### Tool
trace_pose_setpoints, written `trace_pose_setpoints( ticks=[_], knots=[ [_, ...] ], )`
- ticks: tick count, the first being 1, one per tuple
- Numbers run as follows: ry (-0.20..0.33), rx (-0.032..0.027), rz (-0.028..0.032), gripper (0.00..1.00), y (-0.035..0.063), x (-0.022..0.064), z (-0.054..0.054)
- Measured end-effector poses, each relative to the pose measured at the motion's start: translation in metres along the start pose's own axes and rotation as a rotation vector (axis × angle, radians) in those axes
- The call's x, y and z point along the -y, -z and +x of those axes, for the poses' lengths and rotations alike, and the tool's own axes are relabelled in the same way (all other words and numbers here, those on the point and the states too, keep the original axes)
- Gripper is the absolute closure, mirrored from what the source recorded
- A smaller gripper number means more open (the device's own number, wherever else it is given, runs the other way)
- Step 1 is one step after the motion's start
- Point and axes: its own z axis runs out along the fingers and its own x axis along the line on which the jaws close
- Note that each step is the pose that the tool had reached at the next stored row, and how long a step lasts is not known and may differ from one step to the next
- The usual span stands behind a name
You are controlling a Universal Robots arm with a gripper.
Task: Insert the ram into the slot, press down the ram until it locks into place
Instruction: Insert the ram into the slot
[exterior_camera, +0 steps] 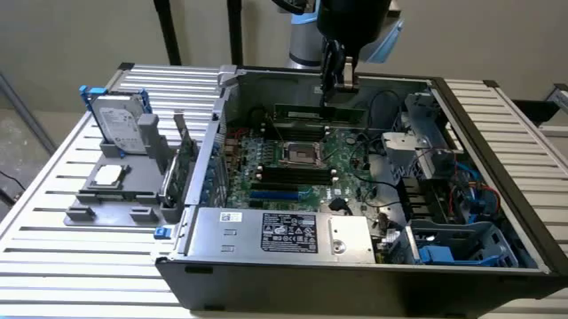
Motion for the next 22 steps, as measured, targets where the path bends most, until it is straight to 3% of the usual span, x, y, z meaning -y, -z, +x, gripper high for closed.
trace_pose_setpoints(
  ticks=[13, 15, 22],
  knots=[
    [0.0, 0.0009, 0.0, 0.86, 0.0, 0.0, 0.0],
    [0.0, -0.0016, 0.0022, 0.86, -0.0006, -0.0002, 0.0],
    [0.0, -0.0044, 0.0069, 0.86, -0.0135, -0.0106, -0.009]
  ],
)
